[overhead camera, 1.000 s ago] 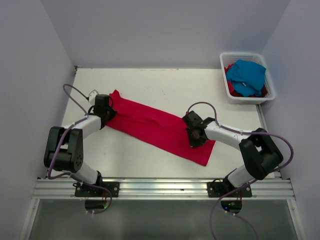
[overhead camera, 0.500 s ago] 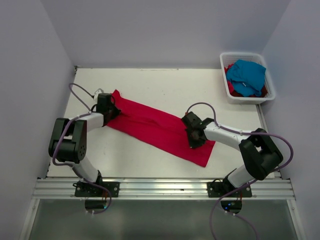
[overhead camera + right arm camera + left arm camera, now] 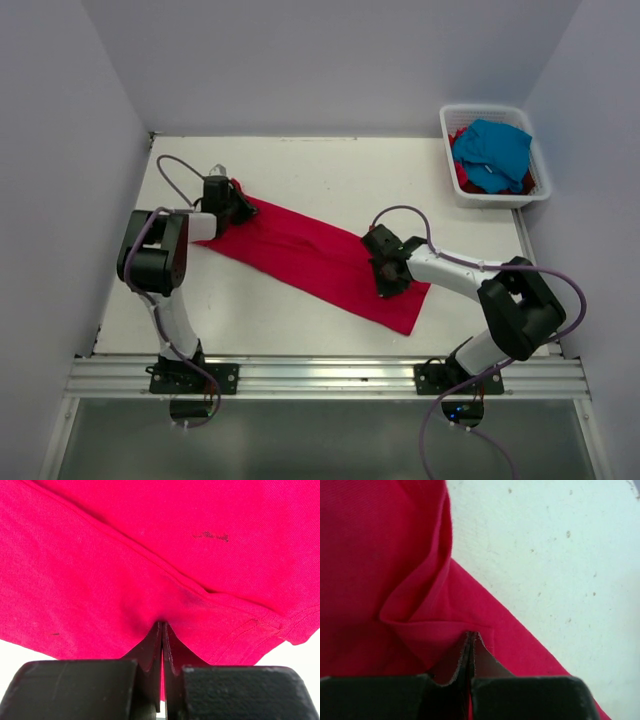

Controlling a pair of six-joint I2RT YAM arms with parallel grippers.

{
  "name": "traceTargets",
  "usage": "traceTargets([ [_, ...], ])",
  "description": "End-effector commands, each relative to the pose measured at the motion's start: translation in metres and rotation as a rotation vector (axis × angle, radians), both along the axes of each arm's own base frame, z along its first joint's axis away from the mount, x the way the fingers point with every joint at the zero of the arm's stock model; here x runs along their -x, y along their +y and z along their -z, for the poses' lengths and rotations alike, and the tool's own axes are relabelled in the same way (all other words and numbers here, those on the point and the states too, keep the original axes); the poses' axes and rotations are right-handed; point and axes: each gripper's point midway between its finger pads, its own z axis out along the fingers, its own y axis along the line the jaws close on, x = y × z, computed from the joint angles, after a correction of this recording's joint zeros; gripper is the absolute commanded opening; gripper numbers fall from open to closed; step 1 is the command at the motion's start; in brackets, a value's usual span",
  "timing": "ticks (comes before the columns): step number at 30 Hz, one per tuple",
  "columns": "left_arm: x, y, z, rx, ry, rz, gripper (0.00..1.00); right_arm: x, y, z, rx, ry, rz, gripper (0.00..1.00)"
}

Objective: Fold and stack the t-shirts
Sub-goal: Rotate the tshirt 90 degrees

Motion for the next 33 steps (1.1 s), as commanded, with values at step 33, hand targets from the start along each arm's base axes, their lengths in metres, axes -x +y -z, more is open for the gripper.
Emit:
traceTargets([
  [33, 0.064, 0.068, -0.047, -0.275, -0.038, -0.258, 0.00, 0.011, 0.006, 0.030, 0.013, 0.071, -0.007, 0.00],
])
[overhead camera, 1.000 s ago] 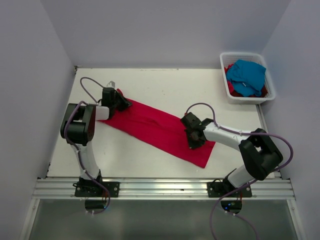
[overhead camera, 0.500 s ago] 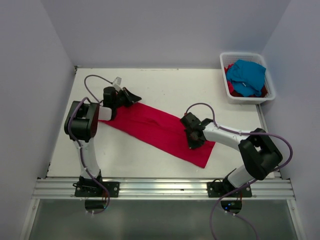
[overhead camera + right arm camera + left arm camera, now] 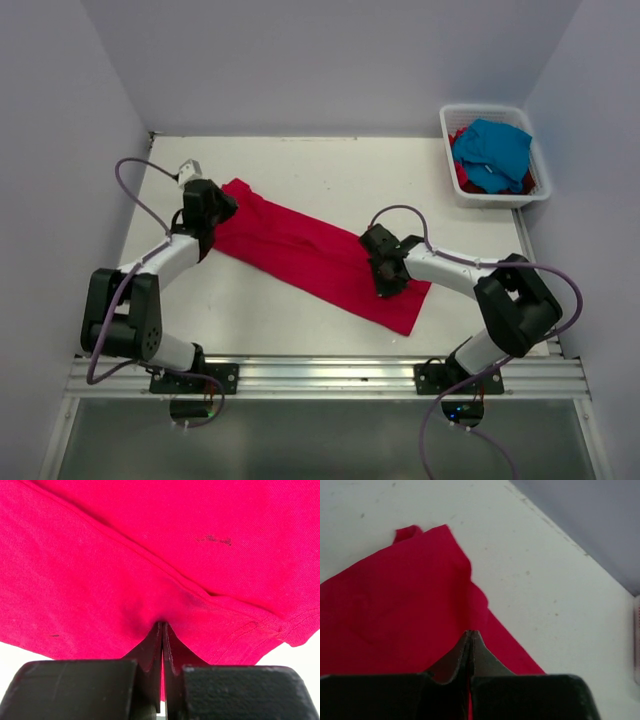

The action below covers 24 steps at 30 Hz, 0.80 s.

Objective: Fold and stack the t-shirts
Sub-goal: Rotate the tshirt 90 degrees

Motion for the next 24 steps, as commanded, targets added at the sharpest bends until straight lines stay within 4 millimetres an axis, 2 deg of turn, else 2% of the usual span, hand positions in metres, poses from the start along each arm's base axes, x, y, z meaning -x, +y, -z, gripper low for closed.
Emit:
traceTargets([
  [1, 0.030, 0.038, 0.071, -0.149, 0.273, -0.147, 0.00, 0.011, 0.005, 0.027, 0.000, 0.059, -0.007, 0.00],
  [2, 0.029, 0.037, 0.077, -0.148, 0.296, -0.144, 0.00, 0.011, 0.005, 0.026, -0.002, 0.057, -0.009, 0.00],
  [3, 0.029, 0.035, 0.093, -0.145, 0.337, -0.134, 0.00, 0.010, 0.005, 0.026, -0.002, 0.055, -0.007, 0.00],
  [7, 0.019, 0.019, 0.113, -0.090, 0.344, -0.074, 0.00, 0.012, 0.004, 0.025, -0.001, 0.053, -0.003, 0.00],
  [8, 0.018, 0.017, 0.117, -0.085, 0.348, -0.065, 0.00, 0.014, 0.003, 0.024, -0.001, 0.053, -0.003, 0.00],
  [9, 0.019, 0.016, 0.129, -0.083, 0.377, -0.059, 0.00, 0.015, 0.003, 0.024, -0.005, 0.056, -0.004, 0.00],
  [12, 0.008, 0.011, 0.141, -0.080, 0.395, -0.037, 0.00, 0.019, 0.001, 0.024, -0.008, 0.061, -0.006, 0.00],
  [14, 0.001, 0.011, 0.141, -0.094, 0.392, -0.037, 0.00, 0.024, 0.002, 0.023, -0.026, 0.074, -0.012, 0.00],
  [17, -0.021, -0.001, 0.134, -0.070, 0.349, 0.019, 0.00, 0.035, 0.017, 0.018, -0.131, 0.103, -0.041, 0.00],
  [18, -0.036, -0.005, 0.130, -0.065, 0.337, 0.039, 0.00, 0.037, 0.020, 0.015, -0.141, 0.093, -0.048, 0.00],
  [24, -0.075, -0.043, 0.129, 0.047, 0.322, 0.193, 0.00, 0.065, 0.044, 0.009, -0.239, 0.147, -0.117, 0.00],
])
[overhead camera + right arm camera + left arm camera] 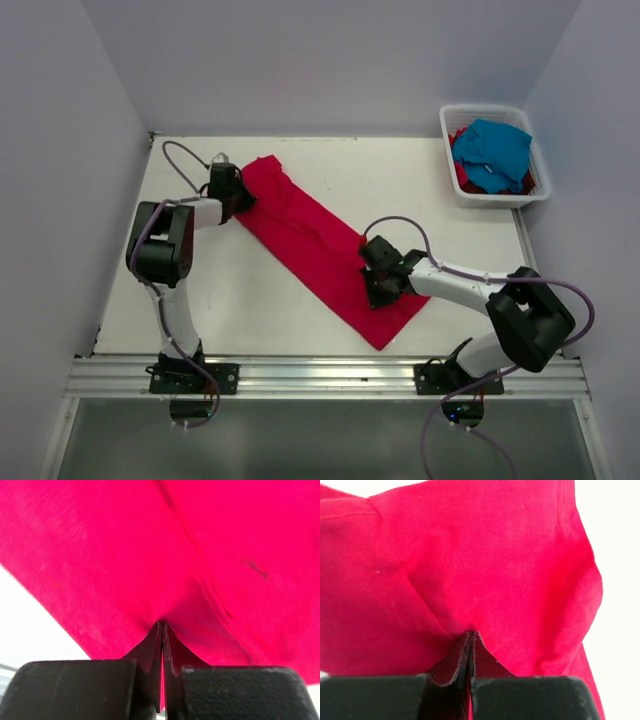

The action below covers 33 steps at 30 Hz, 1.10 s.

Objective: Fold and stack the t-shirts
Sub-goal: Rotate the tshirt 90 degrees

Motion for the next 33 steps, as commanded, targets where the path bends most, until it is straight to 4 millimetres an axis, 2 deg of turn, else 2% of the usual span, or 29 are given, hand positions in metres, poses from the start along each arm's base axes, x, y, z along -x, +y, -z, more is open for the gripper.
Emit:
traceTargets([
  [1, -0.011, -0.025, 0.015, 0.075, 0.038, 0.120, 0.00, 0.046, 0.015, 0.012, -0.074, 0.152, -0.064, 0.00],
  [2, -0.012, -0.029, 0.027, 0.096, 0.064, 0.128, 0.00, 0.050, 0.021, 0.013, -0.094, 0.162, -0.068, 0.00],
  [4, -0.024, -0.043, 0.021, 0.152, 0.030, 0.181, 0.00, 0.060, 0.028, 0.015, -0.096, 0.174, -0.097, 0.00],
  [5, -0.024, -0.048, 0.031, 0.176, 0.048, 0.190, 0.00, 0.063, 0.032, 0.016, -0.102, 0.178, -0.099, 0.00],
  [7, -0.034, -0.060, 0.024, 0.227, 0.017, 0.238, 0.00, 0.076, 0.041, 0.018, -0.104, 0.192, -0.139, 0.00],
  [12, -0.049, -0.085, 0.020, 0.330, -0.013, 0.347, 0.00, 0.108, 0.070, 0.024, -0.129, 0.237, -0.232, 0.00],
  [14, -0.052, -0.090, 0.030, 0.352, 0.001, 0.368, 0.00, 0.121, 0.085, 0.026, -0.144, 0.251, -0.269, 0.00],
  [16, -0.061, -0.097, 0.021, 0.384, -0.027, 0.405, 0.00, 0.127, 0.099, 0.024, -0.158, 0.254, -0.297, 0.00],
  [17, -0.062, -0.099, 0.028, 0.401, -0.015, 0.407, 0.00, 0.129, 0.105, 0.024, -0.167, 0.254, -0.304, 0.00],
  [18, -0.068, -0.103, 0.020, 0.416, -0.031, 0.424, 0.00, 0.138, 0.110, 0.028, -0.155, 0.266, -0.332, 0.00],
  [20, -0.071, -0.106, 0.025, 0.431, -0.022, 0.429, 0.00, 0.141, 0.125, 0.024, -0.170, 0.257, -0.348, 0.00],
  [21, -0.077, -0.109, 0.020, 0.436, -0.035, 0.440, 0.00, 0.147, 0.128, 0.029, -0.156, 0.265, -0.366, 0.00],
  [24, -0.083, -0.116, 0.017, 0.458, -0.045, 0.463, 0.00, 0.152, 0.148, 0.026, -0.167, 0.254, -0.397, 0.00],
  [29, -0.091, -0.125, 0.009, 0.482, -0.068, 0.481, 0.00, 0.150, 0.156, 0.025, -0.138, 0.222, -0.406, 0.00],
  [31, -0.091, -0.130, -0.002, 0.495, -0.099, 0.505, 0.00, 0.140, 0.157, 0.022, -0.124, 0.167, -0.397, 0.00],
  [33, -0.089, -0.133, -0.021, 0.508, -0.145, 0.538, 0.00, 0.124, 0.157, 0.009, -0.103, 0.081, -0.390, 0.00],
])
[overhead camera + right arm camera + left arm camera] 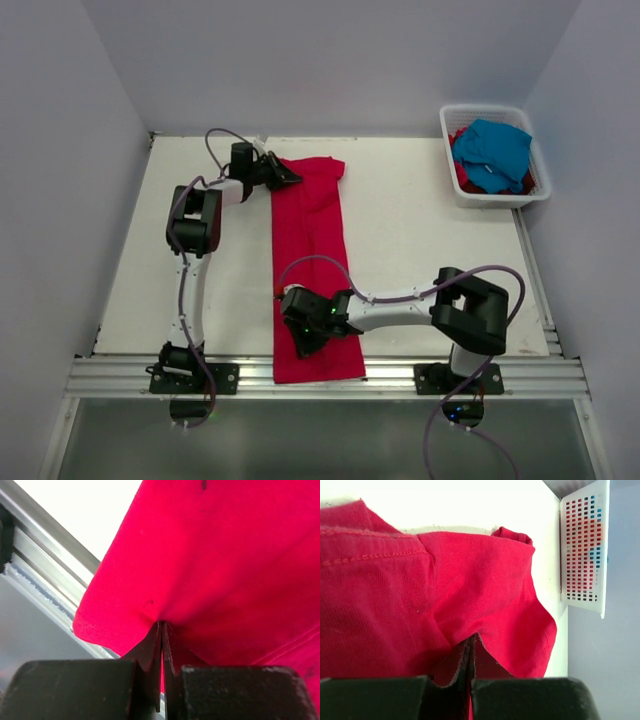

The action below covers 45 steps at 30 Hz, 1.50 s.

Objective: Fold and stack the t-shirts
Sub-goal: Rotate the tshirt 90 degrees

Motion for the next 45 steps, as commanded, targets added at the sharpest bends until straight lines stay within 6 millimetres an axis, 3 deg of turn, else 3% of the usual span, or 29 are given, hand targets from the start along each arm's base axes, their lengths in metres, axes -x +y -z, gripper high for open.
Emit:
traceTargets([
  [1, -0.007, -0.001, -0.025, 0.021, -0.087, 0.005, 0.00, -0.010, -0.028, 0.003, 0.141, -0.097, 0.025, 0.00],
  [4, -0.003, 0.005, -0.083, -0.008, -0.248, -0.011, 0.00, -0.041, -0.025, -0.041, 0.087, -0.271, 0.063, 0.00],
  [5, 0.002, 0.010, -0.117, -0.037, -0.330, -0.018, 0.02, -0.049, -0.029, -0.060, 0.069, -0.325, 0.069, 0.02],
  [6, 0.003, 0.014, -0.134, -0.058, -0.372, -0.039, 0.12, -0.058, -0.030, -0.074, 0.057, -0.381, 0.088, 0.10],
  [7, 0.006, 0.016, -0.149, -0.075, -0.405, -0.043, 0.25, -0.073, -0.030, -0.092, 0.051, -0.465, 0.103, 0.36],
  [8, 0.015, 0.020, -0.179, -0.103, -0.469, -0.044, 0.47, -0.083, -0.032, -0.104, 0.043, -0.511, 0.122, 0.48],
  [9, 0.019, 0.026, -0.186, -0.132, -0.471, -0.069, 0.55, -0.092, -0.031, -0.125, 0.013, -0.556, 0.143, 0.56],
  [11, 0.038, 0.035, -0.213, -0.177, -0.516, -0.103, 0.67, -0.120, -0.046, -0.141, 0.051, -0.636, 0.193, 0.74],
  [13, 0.053, 0.043, -0.221, -0.215, -0.523, -0.150, 0.70, -0.145, -0.054, -0.155, 0.056, -0.655, 0.258, 0.78],
  [14, 0.072, 0.046, -0.225, -0.241, -0.528, -0.159, 0.70, -0.171, -0.071, -0.158, 0.075, -0.651, 0.328, 0.78],
  [16, 0.090, 0.057, -0.219, -0.291, -0.500, -0.215, 0.70, -0.202, -0.087, -0.160, 0.089, -0.654, 0.415, 0.78],
  [17, 0.113, 0.062, -0.215, -0.306, -0.495, -0.224, 0.71, -0.230, -0.108, -0.161, 0.102, -0.656, 0.504, 0.77],
  [18, 0.123, 0.066, -0.208, -0.324, -0.474, -0.241, 0.71, -0.243, -0.112, -0.161, 0.091, -0.644, 0.527, 0.77],
  [20, 0.153, 0.072, -0.200, -0.335, -0.457, -0.247, 0.71, -0.281, -0.132, -0.148, 0.140, -0.639, 0.603, 0.68],
  [21, 0.163, 0.073, -0.196, -0.340, -0.444, -0.242, 0.71, -0.297, -0.131, -0.156, 0.121, -0.644, 0.625, 0.64],
  [22, 0.173, 0.075, -0.192, -0.345, -0.430, -0.242, 0.71, -0.309, -0.131, -0.154, 0.120, -0.634, 0.632, 0.51],
  [23, 0.189, 0.076, -0.193, -0.346, -0.432, -0.242, 0.71, -0.329, -0.138, -0.129, 0.166, -0.592, 0.652, 0.40],
  [24, 0.199, 0.077, -0.190, -0.353, -0.424, -0.241, 0.71, -0.346, -0.132, -0.141, 0.131, -0.601, 0.666, 0.28],
  [25, 0.211, 0.077, -0.202, -0.346, -0.460, -0.246, 0.71, -0.354, -0.127, -0.134, 0.124, -0.579, 0.649, 0.12],
  [26, 0.223, 0.078, -0.188, -0.368, -0.424, -0.238, 0.71, -0.366, -0.127, -0.117, 0.146, -0.555, 0.650, 0.06],
  [27, 0.229, 0.080, -0.189, -0.377, -0.429, -0.246, 0.71, -0.380, -0.120, -0.123, 0.117, -0.561, 0.648, 0.01],
  [29, 0.243, 0.085, -0.192, -0.394, -0.445, -0.252, 0.71, -0.391, -0.108, -0.108, 0.065, -0.503, 0.619, 0.00],
  [34, 0.271, 0.096, -0.182, -0.435, -0.410, -0.247, 0.71, -0.418, -0.094, -0.105, -0.038, -0.474, 0.614, 0.01],
  [39, 0.286, 0.097, -0.173, -0.433, -0.392, -0.237, 0.71, -0.441, -0.090, -0.092, -0.111, -0.411, 0.585, 0.22],
  [42, 0.293, 0.098, -0.165, -0.434, -0.372, -0.231, 0.71, -0.448, -0.084, -0.073, -0.130, -0.369, 0.558, 0.35],
  [45, 0.296, 0.099, -0.162, -0.437, -0.361, -0.230, 0.71, -0.454, -0.085, -0.065, -0.137, -0.351, 0.555, 0.35],
])
